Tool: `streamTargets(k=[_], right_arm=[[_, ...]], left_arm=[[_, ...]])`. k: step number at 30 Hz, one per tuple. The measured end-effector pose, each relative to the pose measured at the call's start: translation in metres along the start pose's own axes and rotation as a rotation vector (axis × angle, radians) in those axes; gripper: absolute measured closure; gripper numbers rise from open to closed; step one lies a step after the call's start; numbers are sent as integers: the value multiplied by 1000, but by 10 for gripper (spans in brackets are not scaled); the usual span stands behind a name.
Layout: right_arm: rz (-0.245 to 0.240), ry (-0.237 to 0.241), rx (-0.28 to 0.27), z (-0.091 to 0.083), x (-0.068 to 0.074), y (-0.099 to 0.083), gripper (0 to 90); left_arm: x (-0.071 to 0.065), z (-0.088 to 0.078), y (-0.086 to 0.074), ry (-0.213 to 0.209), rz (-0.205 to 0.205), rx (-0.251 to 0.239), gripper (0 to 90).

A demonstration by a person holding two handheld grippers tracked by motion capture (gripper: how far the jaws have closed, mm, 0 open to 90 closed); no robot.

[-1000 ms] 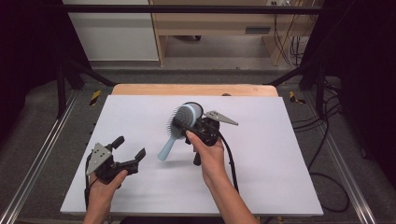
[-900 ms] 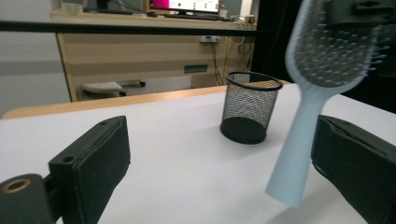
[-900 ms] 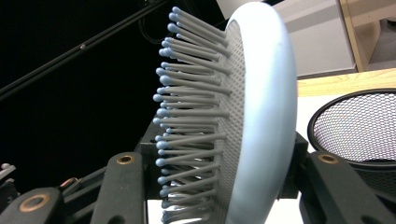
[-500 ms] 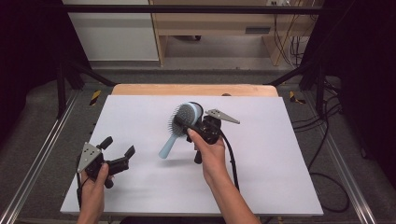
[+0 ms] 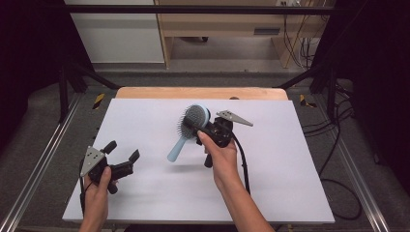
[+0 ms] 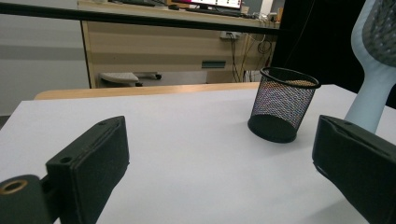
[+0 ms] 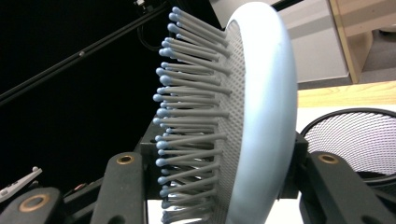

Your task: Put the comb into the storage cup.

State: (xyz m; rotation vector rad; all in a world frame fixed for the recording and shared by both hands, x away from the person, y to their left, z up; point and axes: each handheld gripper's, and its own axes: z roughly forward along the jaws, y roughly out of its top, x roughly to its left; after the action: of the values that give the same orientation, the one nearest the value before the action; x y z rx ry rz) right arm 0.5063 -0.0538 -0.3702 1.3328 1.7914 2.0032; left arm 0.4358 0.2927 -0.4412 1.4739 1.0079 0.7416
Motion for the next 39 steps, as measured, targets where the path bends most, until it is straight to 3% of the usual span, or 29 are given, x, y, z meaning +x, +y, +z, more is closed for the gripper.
streamTargets(k=[6, 13, 21, 39], right_arm=[[18, 15, -10, -1, 0, 4, 507], [5, 2, 2, 2, 0, 4, 507], [6, -2, -22, -6, -1, 11, 507], [-16, -20, -42, -3, 1, 42, 507]], left_arm=[[0, 0, -1, -2, -6, 0, 41], [0, -1, -1, -12, -2, -1, 39], [-3, 3, 0, -17, 3, 4, 39], [-1, 1, -1, -20, 0, 3, 35]])
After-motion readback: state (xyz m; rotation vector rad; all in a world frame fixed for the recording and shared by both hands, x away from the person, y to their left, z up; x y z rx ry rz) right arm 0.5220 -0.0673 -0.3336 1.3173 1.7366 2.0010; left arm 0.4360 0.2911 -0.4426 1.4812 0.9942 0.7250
